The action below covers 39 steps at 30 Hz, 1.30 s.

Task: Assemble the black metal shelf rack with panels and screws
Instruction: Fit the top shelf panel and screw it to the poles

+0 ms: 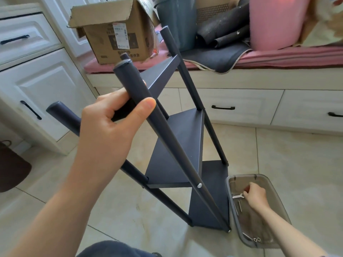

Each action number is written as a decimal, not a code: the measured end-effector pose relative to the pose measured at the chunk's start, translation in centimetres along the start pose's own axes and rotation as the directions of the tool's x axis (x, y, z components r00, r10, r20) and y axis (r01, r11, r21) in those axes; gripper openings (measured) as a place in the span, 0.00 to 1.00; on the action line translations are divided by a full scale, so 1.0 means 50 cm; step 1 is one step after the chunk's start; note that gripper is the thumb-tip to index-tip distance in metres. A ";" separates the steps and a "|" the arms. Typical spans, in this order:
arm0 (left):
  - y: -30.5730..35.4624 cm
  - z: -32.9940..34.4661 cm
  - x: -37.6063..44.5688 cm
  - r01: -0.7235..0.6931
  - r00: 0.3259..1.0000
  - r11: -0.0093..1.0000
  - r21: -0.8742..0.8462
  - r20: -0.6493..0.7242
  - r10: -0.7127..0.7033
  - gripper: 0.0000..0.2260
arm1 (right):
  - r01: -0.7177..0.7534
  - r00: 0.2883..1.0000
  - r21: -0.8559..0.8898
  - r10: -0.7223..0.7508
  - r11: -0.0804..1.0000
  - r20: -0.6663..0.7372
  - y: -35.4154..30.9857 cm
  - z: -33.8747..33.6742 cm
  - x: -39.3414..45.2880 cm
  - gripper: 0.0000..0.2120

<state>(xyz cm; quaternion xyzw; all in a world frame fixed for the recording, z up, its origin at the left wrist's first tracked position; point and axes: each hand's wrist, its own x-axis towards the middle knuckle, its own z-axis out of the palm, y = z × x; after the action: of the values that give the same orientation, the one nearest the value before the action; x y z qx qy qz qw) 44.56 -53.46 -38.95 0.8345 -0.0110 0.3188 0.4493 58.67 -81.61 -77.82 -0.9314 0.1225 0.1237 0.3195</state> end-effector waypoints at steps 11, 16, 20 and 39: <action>-0.057 -0.069 0.021 0.051 0.999 0.998 -0.044 -0.006 -0.051 0.07 | 0.364 0.929 0.290 -0.324 0.885 -0.178 -0.266 -0.156 -0.148 0.03; -0.116 -0.125 0.031 0.077 0.997 0.988 -0.134 0.003 -0.077 0.06 | 0.449 0.893 0.462 -0.407 0.765 -0.194 -0.421 -0.176 -0.214 0.02; -0.182 -0.176 0.041 0.123 0.992 0.973 -0.193 -0.011 -0.127 0.04 | 0.495 0.859 0.519 -0.484 0.697 -0.168 -0.537 -0.152 -0.251 0.03; -0.620 -0.328 -0.160 0.450 0.811 0.691 -0.566 -0.066 -0.581 0.21 | 0.260 0.814 0.671 -0.532 0.694 0.235 -0.825 0.210 -0.330 0.04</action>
<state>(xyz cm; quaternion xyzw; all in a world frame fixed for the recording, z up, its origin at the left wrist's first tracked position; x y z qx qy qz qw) 39.06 -24.71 -59.86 0.6028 0.1932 0.2614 0.7287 54.26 -41.00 -57.49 -0.7326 -0.1233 0.1968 0.6398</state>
